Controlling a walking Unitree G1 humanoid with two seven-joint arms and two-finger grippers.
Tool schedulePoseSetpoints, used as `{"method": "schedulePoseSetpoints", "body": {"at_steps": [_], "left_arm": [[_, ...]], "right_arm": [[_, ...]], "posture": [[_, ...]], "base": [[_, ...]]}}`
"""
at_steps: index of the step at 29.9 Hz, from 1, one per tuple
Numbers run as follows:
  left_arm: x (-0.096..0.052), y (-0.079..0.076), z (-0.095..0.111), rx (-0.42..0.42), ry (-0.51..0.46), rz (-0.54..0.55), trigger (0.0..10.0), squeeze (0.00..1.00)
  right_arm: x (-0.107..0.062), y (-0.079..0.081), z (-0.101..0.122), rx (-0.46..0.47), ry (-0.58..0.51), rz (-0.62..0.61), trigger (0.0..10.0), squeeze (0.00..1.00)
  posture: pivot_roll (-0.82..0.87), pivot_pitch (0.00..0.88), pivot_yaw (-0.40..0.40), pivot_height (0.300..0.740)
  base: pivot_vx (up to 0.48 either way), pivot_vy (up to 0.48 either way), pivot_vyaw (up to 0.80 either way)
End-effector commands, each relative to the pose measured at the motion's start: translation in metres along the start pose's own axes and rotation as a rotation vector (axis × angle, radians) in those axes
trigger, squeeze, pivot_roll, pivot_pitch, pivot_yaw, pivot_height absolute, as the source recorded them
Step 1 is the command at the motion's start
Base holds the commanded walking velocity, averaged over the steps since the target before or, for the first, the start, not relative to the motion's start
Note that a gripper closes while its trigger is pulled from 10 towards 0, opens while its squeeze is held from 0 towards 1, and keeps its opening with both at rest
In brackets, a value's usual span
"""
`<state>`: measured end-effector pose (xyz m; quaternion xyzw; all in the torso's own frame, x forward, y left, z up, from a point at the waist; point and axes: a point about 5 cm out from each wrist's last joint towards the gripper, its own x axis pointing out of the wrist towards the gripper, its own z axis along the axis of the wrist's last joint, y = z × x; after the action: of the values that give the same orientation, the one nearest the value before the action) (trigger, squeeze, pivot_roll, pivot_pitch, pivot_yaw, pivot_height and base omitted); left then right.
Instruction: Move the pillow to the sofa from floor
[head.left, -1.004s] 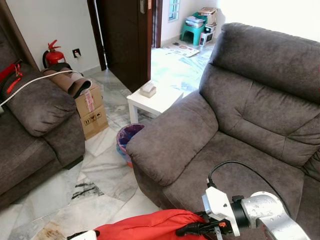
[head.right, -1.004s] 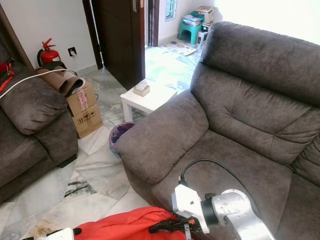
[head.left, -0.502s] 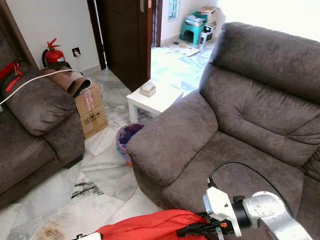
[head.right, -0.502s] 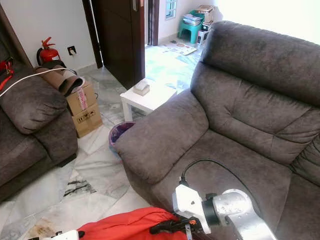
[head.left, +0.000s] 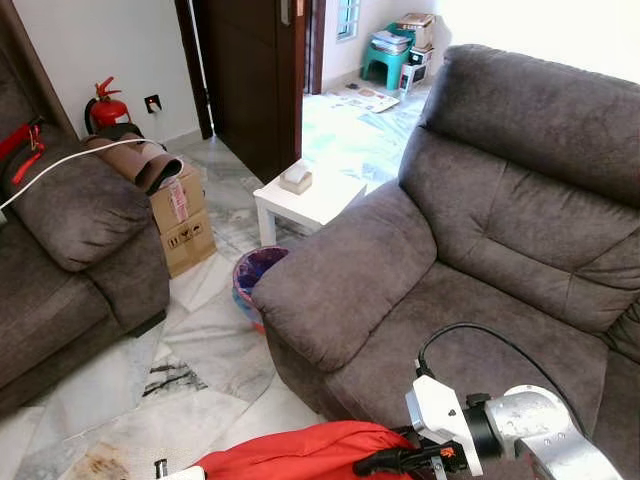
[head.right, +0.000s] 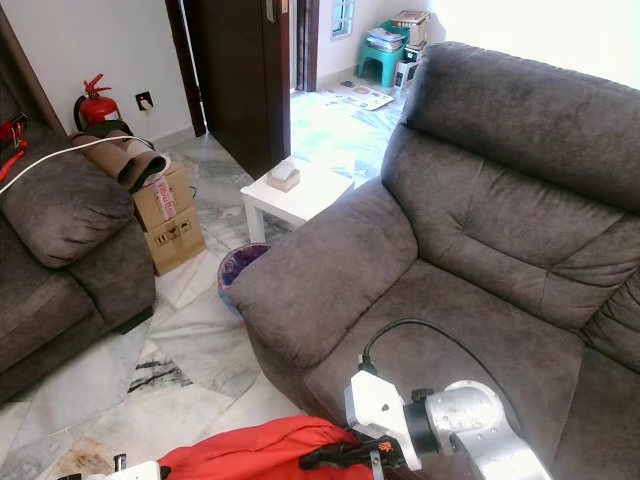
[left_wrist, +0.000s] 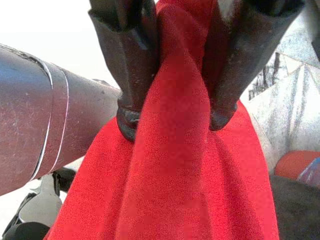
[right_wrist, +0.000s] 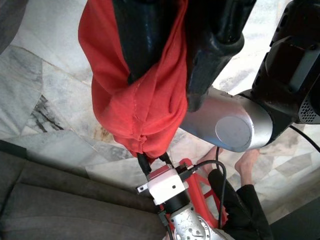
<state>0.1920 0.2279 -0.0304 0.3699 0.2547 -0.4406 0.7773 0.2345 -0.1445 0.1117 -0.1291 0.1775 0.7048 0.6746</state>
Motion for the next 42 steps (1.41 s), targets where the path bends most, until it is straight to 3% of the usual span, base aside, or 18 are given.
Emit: {"method": "schedulePoseSetpoints", "body": {"at_steps": [1, 14, 22, 28, 33, 34, 36, 37, 40, 41, 42], "left_arm": [[-0.003, -0.007, -0.009, -0.001, 0.054, -0.031, 0.0, 0.00], [-0.001, -0.007, -0.007, 0.017, 0.048, -0.038, 0.0, 0.00], [0.000, -0.003, -0.001, -0.003, -0.002, -0.006, 0.0, 0.00], [0.002, 0.009, 0.013, 0.020, -0.073, 0.063, 0.0, 0.00], [0.004, 0.033, 0.041, -0.032, -0.209, 0.215, 0.0, 0.00], [0.004, 0.046, 0.055, -0.060, -0.272, 0.309, 0.0, 0.00], [0.004, 0.056, 0.066, -0.085, -0.321, 0.399, 0.0, 0.00], [0.003, 0.064, 0.081, -0.148, -0.396, 0.487, 0.0, 0.00], [0.001, 0.075, 0.104, -0.211, -0.476, 0.612, 0.0, 0.00], [-0.001, 0.079, 0.116, -0.309, -0.533, 0.672, 10.0, 0.00], [-0.001, 0.079, 0.116, -0.309, -0.533, 0.672, 10.0, 0.00]], "right_arm": [[0.000, 0.000, 0.022, -0.090, -0.089, 0.016, 10.0, 0.00], [0.001, 0.002, 0.016, -0.067, -0.087, 0.008, 10.0, 0.00], [0.003, 0.002, 0.009, -0.046, -0.079, -0.003, 10.0, 0.00], [0.005, 0.001, 0.001, -0.026, -0.073, -0.035, 10.0, 0.00], [0.008, -0.006, -0.013, -0.006, -0.066, -0.155, 10.0, 0.00], [0.009, -0.010, -0.019, 0.003, -0.058, -0.228, 10.0, 0.00], [0.011, -0.011, -0.022, 0.003, -0.069, -0.273, 10.0, 0.00], [0.010, -0.012, -0.024, 0.034, -0.117, -0.349, 10.0, 0.00], [0.008, -0.010, -0.039, 0.083, -0.138, -0.501, 10.0, 0.00], [0.008, -0.006, -0.049, 0.115, -0.143, -0.578, 10.0, 0.00], [0.008, -0.006, -0.049, 0.115, -0.143, -0.578, 10.0, 0.00]], "posture": [[0.06, 0.109, -0.034, 0.740], [0.06, 0.108, -0.030, 0.740], [0.06, 0.103, -0.025, 0.740], [0.06, 0.092, -0.019, 0.740], [0.06, 0.084, -0.015, 0.740], [0.07, 0.081, -0.015, 0.740], [0.07, 0.080, -0.016, 0.740], [0.08, 0.077, -0.020, 0.740], [0.07, 0.080, -0.014, 0.740], [0.07, 0.085, -0.010, 0.740], [0.07, 0.085, -0.010, 0.740]], "base": [[0.000, 0.000, 0.00], [0.000, 0.000, 0.00], [0.000, 0.000, 0.00], [0.000, 0.000, 0.00], [0.000, 0.000, 0.00], [0.000, 0.000, 0.00], [0.000, 0.000, 0.00], [0.000, 0.000, 0.00], [0.000, 0.000, 0.00], [0.000, 0.000, 0.00], [0.000, 0.000, 0.00]]}}
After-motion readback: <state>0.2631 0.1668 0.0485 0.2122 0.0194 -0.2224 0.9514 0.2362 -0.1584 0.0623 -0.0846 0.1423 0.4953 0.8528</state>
